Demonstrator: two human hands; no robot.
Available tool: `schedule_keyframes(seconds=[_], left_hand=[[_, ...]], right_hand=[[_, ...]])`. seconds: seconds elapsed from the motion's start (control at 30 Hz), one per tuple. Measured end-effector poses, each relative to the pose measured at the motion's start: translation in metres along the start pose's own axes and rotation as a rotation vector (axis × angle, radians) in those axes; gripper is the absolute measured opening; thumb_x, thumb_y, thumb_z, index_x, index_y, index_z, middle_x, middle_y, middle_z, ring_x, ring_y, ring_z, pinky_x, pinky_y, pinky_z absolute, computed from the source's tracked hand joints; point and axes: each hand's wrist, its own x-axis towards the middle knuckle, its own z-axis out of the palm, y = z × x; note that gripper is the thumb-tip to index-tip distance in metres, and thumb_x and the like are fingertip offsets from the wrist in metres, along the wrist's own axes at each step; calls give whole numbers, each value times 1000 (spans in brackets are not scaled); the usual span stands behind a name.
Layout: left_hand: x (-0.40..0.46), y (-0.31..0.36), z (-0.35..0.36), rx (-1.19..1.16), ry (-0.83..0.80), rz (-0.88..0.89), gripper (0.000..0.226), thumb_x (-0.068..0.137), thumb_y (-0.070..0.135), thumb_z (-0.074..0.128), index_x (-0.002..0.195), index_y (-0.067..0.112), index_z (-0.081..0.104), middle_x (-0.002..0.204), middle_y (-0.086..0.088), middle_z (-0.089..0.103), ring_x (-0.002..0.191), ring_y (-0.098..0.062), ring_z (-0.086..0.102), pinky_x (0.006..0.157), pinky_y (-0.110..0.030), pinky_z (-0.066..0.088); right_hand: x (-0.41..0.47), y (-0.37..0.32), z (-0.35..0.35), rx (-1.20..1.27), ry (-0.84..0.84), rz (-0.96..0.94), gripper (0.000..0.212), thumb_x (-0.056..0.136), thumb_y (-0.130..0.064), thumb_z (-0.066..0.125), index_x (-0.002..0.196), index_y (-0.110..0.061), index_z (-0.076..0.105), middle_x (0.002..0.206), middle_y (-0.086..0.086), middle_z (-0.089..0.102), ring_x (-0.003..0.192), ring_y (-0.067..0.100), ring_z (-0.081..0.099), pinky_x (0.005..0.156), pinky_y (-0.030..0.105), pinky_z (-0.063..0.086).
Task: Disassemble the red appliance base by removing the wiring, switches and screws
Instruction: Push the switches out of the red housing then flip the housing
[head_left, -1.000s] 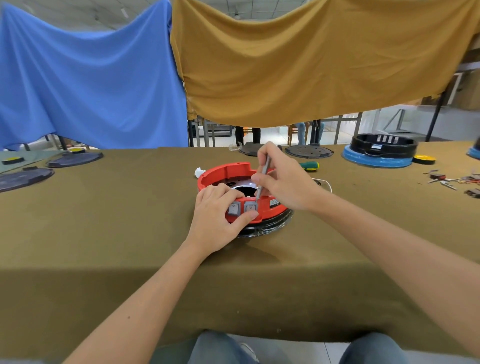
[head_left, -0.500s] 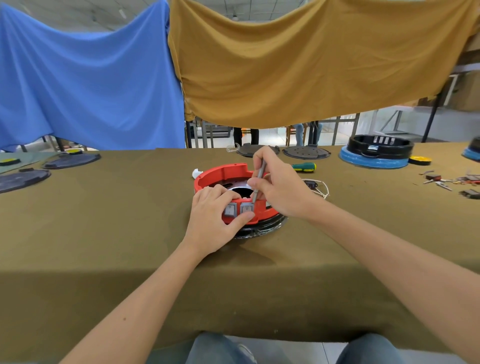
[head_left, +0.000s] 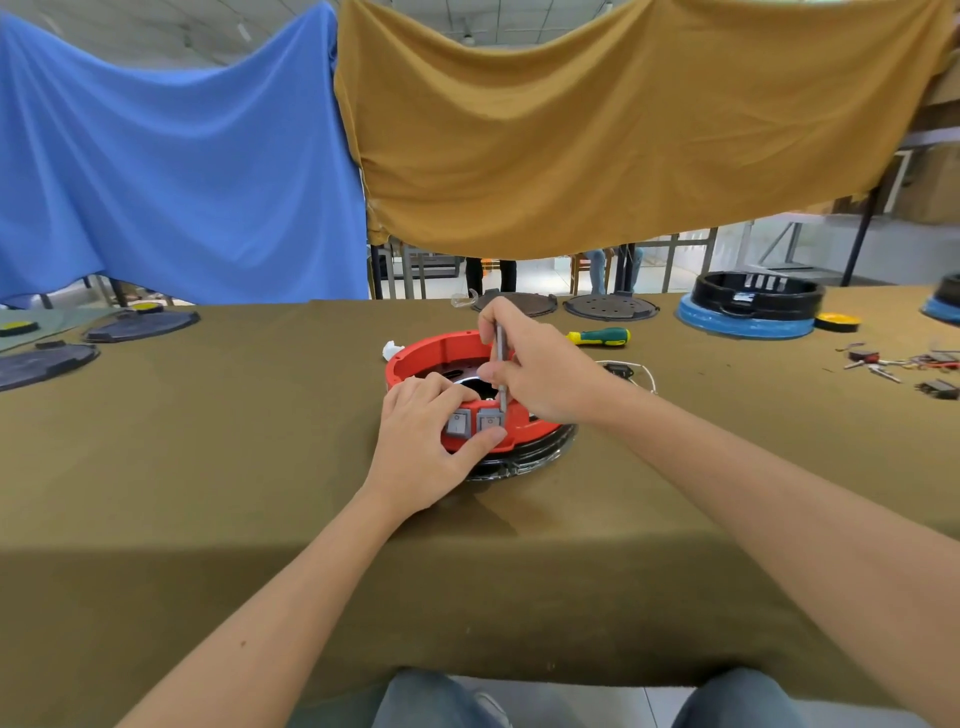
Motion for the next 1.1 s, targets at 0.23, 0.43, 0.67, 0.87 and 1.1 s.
schedule_keyframes(seconds=[0.23,0.43,0.67,0.87,1.1], left_hand=[[1,-1,1,16,11,4,53,81,66,51,103,21,66,99,10,55,98,-12,49,99,-28,26],[0,-1,1,9,17,-2,53,80,66,51,103,21,66,99,9,56,99,-12,49,100,-28,26],[0,0,0,0,8,-4,54,81,67,51,104,21,66,99,8,57,99,-14,50,101,-29,26],[0,1,-1,7,20,1,52,81,66,52,102,21,66,98,10,56,98,-12,50,100,-27,25],[0,1,-1,-8,13,-4,52,80,67,53,103,22,66,99,10,56,100,-12,49,101,-27,26]], right_hand=[[-27,12,18,227,235,28,22,98,-8,57,100,-21,40,82,6,58,78,24,66,75,48,56],[-10,11,6,184,111,63,25,97,-9,60,94,-24,40,81,9,61,76,21,66,77,48,58],[-3,6,2,95,42,45,21,97,-13,60,97,-21,41,76,14,54,66,29,55,67,51,55],[-13,14,6,257,167,63,27,97,-9,59,92,-27,40,81,9,55,76,27,67,72,50,59],[-7,5,7,414,266,34,29,96,-4,61,91,-24,41,85,12,57,76,21,69,60,27,59]])
